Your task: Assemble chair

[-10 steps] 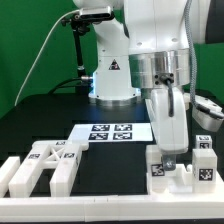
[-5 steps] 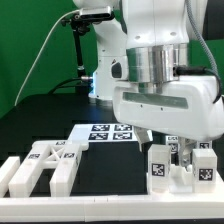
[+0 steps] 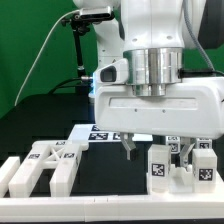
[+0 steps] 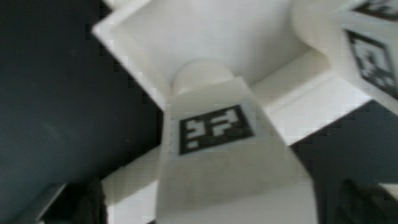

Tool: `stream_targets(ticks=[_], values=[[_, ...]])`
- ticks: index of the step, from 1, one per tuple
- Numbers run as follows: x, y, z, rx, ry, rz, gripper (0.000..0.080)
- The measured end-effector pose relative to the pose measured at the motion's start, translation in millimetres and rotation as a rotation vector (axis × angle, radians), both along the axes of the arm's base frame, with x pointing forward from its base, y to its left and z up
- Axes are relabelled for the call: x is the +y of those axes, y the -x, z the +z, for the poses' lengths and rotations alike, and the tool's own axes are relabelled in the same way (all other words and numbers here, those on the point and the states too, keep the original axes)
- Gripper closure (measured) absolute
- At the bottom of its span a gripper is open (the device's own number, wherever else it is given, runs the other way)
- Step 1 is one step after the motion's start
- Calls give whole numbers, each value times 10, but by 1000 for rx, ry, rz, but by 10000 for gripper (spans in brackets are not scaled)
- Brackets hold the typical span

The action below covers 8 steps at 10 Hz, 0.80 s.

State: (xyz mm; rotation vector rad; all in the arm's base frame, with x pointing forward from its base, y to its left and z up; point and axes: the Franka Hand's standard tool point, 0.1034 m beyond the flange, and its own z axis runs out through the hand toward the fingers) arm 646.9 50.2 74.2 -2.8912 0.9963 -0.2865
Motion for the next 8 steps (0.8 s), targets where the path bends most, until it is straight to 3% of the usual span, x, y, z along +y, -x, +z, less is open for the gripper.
stream_targets(ticks=[1, 3, 7, 8], values=[[-1, 0, -2, 0, -8, -34, 160], [1, 2, -6, 1, -31, -142, 495], [-18, 22, -20, 45, -124, -659, 513], [-27, 20, -17, 62, -168, -839, 513]])
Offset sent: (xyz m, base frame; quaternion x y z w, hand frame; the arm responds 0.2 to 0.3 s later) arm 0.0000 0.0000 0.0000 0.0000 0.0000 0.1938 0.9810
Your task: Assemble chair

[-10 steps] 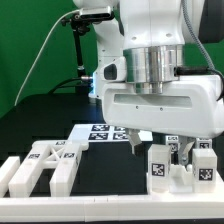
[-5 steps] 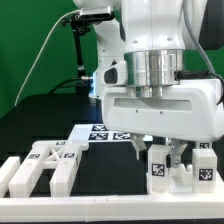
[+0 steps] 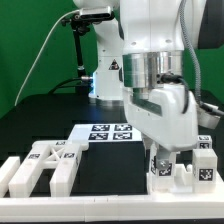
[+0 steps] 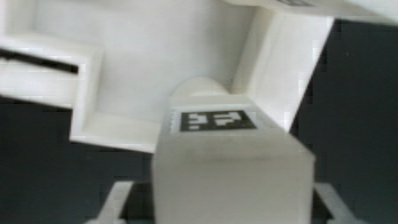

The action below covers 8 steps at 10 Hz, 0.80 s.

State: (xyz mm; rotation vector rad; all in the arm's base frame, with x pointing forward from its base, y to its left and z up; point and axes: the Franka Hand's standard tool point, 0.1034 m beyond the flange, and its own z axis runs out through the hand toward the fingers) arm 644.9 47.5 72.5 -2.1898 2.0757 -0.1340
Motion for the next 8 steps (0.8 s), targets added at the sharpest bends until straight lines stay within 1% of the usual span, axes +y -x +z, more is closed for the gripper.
stream_targets(ticks=[1, 2, 4, 5, 6, 7, 8], values=[[-21, 9, -9, 5, -46, -154, 513], [-38, 19, -22, 4, -76, -221, 513], [-34, 18, -20, 1, -67, -171, 512], [-30, 19, -12, -1, -41, -62, 512], [-1, 15, 10, -11, 18, 204, 512], [17, 21, 15, -30, 55, 415, 371], [55, 65, 6, -26, 70, 555, 371]])
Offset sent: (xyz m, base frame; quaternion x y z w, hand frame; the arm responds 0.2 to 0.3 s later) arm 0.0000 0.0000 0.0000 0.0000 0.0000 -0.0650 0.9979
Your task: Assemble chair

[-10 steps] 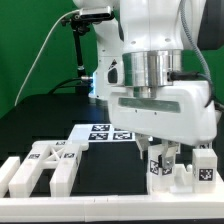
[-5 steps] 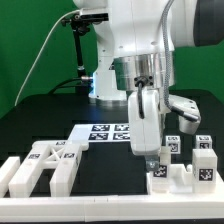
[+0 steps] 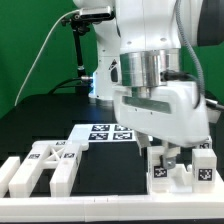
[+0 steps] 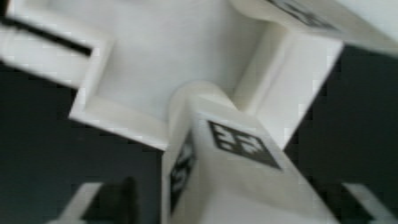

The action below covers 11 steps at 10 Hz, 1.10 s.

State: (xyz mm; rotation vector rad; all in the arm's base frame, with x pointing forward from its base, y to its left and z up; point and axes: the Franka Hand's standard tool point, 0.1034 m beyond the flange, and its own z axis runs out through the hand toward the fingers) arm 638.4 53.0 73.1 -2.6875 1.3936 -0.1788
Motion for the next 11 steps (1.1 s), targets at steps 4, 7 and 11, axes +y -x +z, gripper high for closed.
stream_targets(ticks=[4, 7, 11], values=[[-21, 2, -3, -11, 54, 295, 153], [-22, -37, 8, -17, 140, 674, 155], [-22, -34, 1, -11, 115, 508, 477]])
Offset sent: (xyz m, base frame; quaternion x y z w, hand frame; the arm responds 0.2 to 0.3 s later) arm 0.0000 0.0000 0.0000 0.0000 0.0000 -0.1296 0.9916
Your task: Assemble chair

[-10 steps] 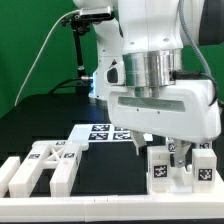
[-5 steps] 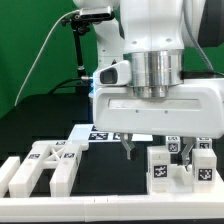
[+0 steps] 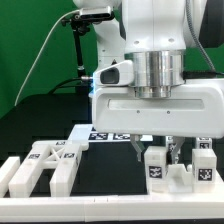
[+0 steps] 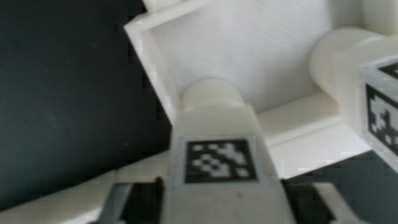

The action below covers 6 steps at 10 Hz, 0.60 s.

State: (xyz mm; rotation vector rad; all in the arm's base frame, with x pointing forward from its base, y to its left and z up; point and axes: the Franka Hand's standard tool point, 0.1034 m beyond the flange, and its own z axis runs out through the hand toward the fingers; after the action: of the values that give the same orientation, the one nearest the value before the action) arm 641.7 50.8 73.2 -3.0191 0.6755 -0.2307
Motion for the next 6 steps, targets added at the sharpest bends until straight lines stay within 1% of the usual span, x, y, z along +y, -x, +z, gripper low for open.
stream_targets(ticks=[1, 2, 3, 5, 6], values=[[1, 0, 0, 1, -14, -89, 514], [1, 0, 0, 1, -25, -162, 514], [10, -5, -3, 4, -47, -297, 514], [4, -31, 1, 44, -93, -679, 514], [25, -33, 2, 70, -140, -908, 514]])
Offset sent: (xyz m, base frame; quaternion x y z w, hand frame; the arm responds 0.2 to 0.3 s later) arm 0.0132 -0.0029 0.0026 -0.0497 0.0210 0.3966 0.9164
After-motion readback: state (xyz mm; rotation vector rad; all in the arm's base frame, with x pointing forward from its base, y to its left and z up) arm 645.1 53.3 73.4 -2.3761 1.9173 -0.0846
